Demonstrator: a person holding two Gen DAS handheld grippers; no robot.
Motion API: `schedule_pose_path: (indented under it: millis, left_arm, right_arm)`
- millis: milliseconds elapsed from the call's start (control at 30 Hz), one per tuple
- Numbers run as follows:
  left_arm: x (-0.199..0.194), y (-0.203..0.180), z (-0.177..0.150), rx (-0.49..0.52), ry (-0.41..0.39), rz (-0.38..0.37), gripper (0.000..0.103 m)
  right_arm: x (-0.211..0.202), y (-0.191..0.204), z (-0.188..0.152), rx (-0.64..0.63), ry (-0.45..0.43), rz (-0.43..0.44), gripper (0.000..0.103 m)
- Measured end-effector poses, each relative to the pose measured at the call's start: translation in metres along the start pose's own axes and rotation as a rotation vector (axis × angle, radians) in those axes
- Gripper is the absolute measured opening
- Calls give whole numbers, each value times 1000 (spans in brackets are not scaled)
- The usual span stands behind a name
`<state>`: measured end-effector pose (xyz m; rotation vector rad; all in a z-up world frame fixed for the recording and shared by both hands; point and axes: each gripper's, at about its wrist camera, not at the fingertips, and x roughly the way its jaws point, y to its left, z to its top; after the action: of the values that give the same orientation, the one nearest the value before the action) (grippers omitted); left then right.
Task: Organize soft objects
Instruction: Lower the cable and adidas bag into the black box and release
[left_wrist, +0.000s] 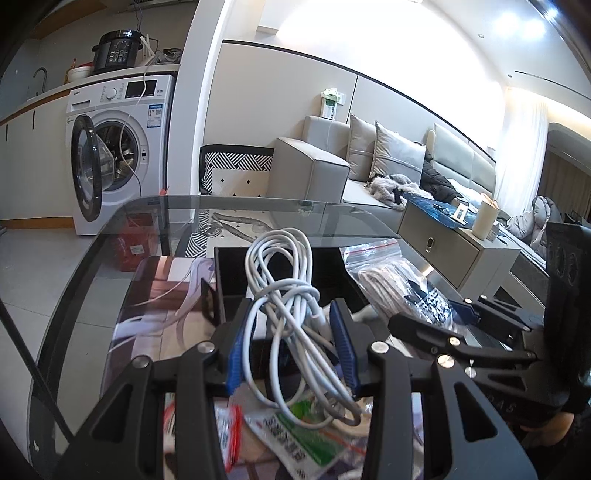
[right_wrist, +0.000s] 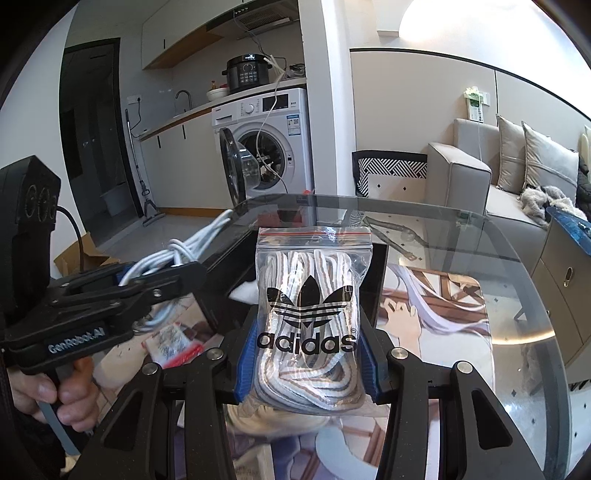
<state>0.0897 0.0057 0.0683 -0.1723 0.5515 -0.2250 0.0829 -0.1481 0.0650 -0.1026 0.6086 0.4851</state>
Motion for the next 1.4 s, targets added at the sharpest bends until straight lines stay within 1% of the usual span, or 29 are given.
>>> schedule_pose_path:
  millis: [233, 433, 600, 667, 700, 800, 833, 867, 933, 1000, 1067, 1100, 1167, 1200, 1233, 1333, 1400]
  left_arm:
    - [29, 6, 12, -51, 24, -6, 41]
    - [49, 11, 14, -93, 60, 0, 41]
    - [61, 17, 14, -127, 81, 20, 41]
    - [64, 18, 15, -116, 80, 36, 41]
    - [65, 19, 15, -113, 80, 40, 42]
    - [68, 19, 17, -102, 88, 54, 44]
    - [68, 19, 17, -96, 88, 61, 45]
    - [68, 19, 16, -90, 87, 64, 50]
    - [66, 17, 15, -72, 81, 63, 57]
    - [64, 14, 14, -51, 78, 67, 61]
    - [61, 11, 14, -29, 76, 64, 69]
    - [59, 10, 14, -24, 74, 61, 71]
    - [55, 10, 13, -12, 70, 103, 97]
    - [52, 11, 13, -11, 65, 132, 102]
    - [50, 13, 13, -14, 58, 134, 103]
    - [45, 20, 11, -33, 70, 126, 103]
    - [40, 21, 7, -26, 66, 141, 103]
  right_arm:
    - [24, -7, 17, 28, 21, -17, 46]
    - [46, -11, 27, 19, 72, -31, 46]
    - [60, -15, 33, 12, 89, -34, 46]
    - [65, -16, 37, 11, 94, -30, 47]
    - [67, -16, 38, 7, 95, -26, 50]
    - [68, -17, 38, 7, 80, -50, 60]
    - [66, -18, 38, 9, 75, -56, 67]
    - [63, -20, 37, 9, 65, -63, 70]
    - [59, -22, 37, 8, 61, -73, 70]
    - [54, -24, 35, 7, 56, -86, 73]
    - [47, -29, 33, 18, 46, -99, 82]
    - [44, -31, 32, 24, 42, -102, 84]
    - [35, -36, 29, 41, 27, -107, 92]
    - [32, -39, 29, 48, 20, -108, 95]
    - [28, -41, 28, 56, 13, -113, 96]
    - [23, -44, 25, 64, 12, -117, 96]
    - [20, -42, 23, 60, 11, -115, 97]
